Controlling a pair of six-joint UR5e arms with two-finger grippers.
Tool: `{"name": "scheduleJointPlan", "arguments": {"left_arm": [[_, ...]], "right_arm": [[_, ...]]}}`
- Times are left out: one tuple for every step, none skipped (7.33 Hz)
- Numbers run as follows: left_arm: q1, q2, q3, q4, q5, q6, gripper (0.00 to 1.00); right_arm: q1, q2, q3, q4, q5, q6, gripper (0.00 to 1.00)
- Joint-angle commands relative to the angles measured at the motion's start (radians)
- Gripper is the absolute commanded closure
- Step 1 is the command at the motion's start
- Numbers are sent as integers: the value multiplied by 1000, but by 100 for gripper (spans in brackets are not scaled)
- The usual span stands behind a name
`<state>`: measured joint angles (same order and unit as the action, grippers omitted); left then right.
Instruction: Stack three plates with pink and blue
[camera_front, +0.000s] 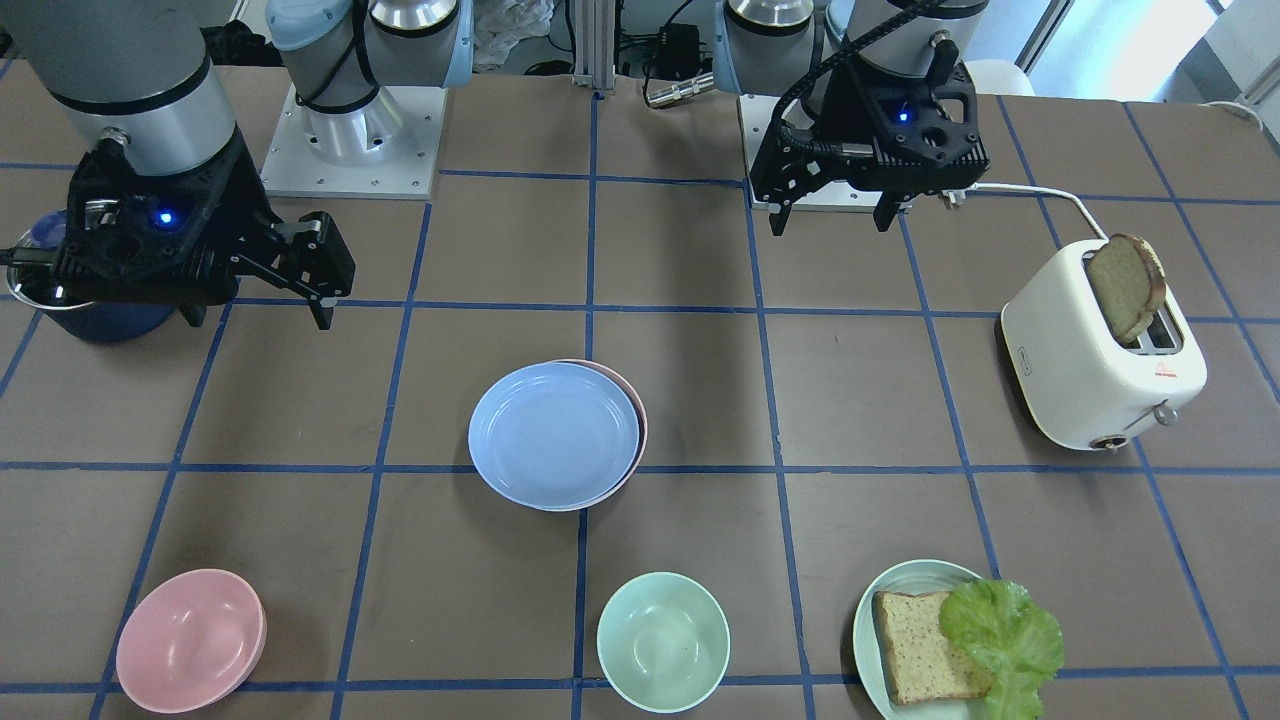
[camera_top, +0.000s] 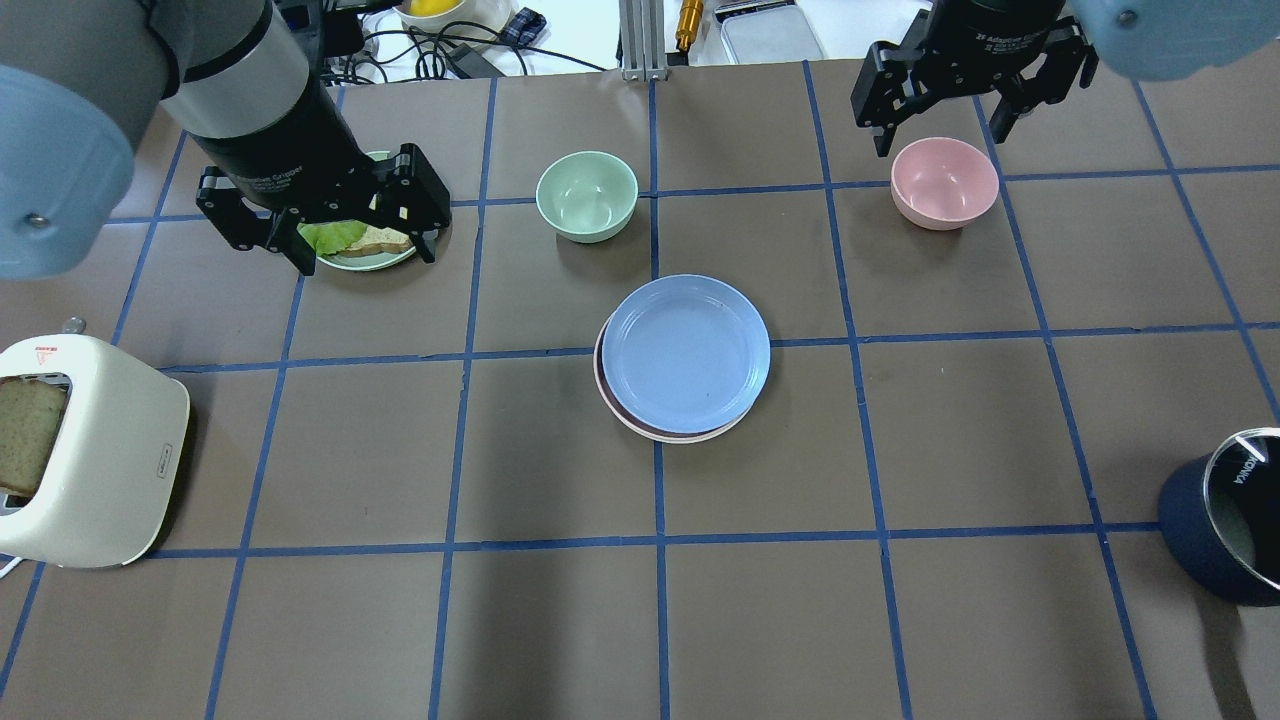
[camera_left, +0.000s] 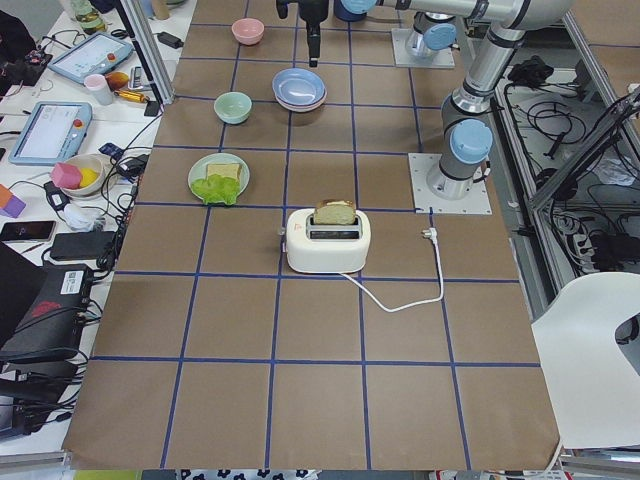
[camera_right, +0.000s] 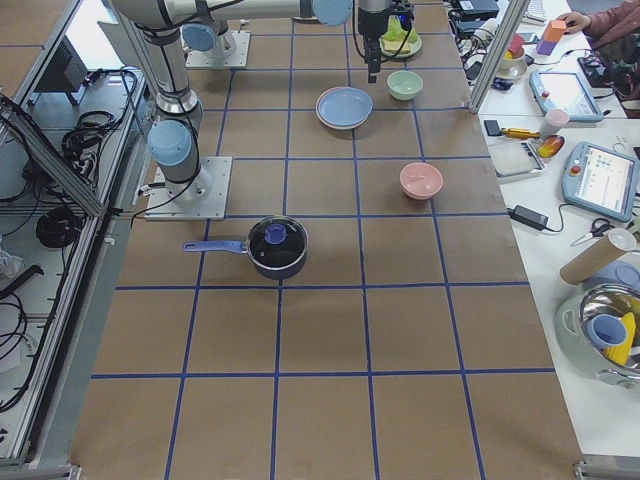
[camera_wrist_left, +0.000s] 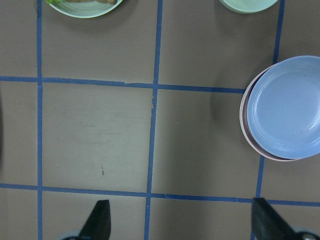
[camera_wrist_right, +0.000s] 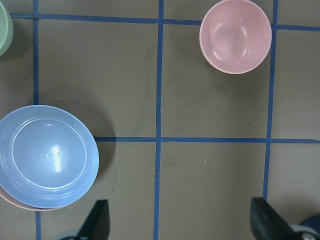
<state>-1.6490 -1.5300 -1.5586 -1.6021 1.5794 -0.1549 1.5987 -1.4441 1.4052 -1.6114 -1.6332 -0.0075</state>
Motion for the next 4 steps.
{"name": "scheduleJointPlan", "arguments": {"left_arm": [[0,1,-1,-1,1,0,0],[0,1,0,-1,1,0,0],[0,1,0,-1,1,0,0],[0,1,-1,-1,1,0,0]], "right_arm": [[-17,-9,4,13,16,0,0],[-17,-28,36,11,22,0,0],[-19,-56,91,-27,53,0,0],[-16,-61,113,-92,52,6,0]]}}
